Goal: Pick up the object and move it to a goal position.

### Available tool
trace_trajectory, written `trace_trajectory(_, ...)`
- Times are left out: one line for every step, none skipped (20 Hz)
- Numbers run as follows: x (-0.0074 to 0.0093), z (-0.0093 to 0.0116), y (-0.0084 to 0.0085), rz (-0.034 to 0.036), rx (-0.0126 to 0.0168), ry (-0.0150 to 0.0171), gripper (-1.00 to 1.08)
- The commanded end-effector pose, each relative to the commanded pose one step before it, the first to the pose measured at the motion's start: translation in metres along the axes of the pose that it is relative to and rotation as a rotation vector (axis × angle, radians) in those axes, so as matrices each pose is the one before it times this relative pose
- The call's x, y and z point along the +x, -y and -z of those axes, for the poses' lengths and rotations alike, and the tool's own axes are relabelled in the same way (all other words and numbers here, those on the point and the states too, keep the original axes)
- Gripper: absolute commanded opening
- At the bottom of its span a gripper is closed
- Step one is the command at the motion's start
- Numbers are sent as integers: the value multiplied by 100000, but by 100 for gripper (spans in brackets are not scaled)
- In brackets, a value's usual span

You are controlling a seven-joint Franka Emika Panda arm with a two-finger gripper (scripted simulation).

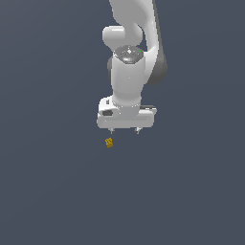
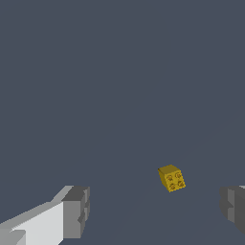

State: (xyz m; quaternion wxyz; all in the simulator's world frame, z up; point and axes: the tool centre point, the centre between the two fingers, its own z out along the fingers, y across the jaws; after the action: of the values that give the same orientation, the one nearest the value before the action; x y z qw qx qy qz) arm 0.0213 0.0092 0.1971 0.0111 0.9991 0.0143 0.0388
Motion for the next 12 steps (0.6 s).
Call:
trace_trajectory(0,0,-1,0,0,0,100)
trace_trajectory(-1,15,-4,-49,47,-11,100)
trace_trajectory(-3,43,-14,-149,141,-29,100)
trace_trajectory(-4,72,-22,-249,234,-49,100)
trace_trajectory(-5,105,-25,-353,323,-70,100)
trace_trajectory(-4,143,-30,-475,418,-97,100)
trace_trajectory(-1,190,-24,-609,507,-128,100)
trace_trajectory(5,203,-5,-625,480,-135,100)
trace_trajectory(10,187,13,-555,386,-123,100)
trace_trajectory(13,166,29,-473,290,-108,100)
trace_trajectory(15,138,40,-375,193,-87,100)
trace_trajectory(14,97,40,-252,97,-60,100)
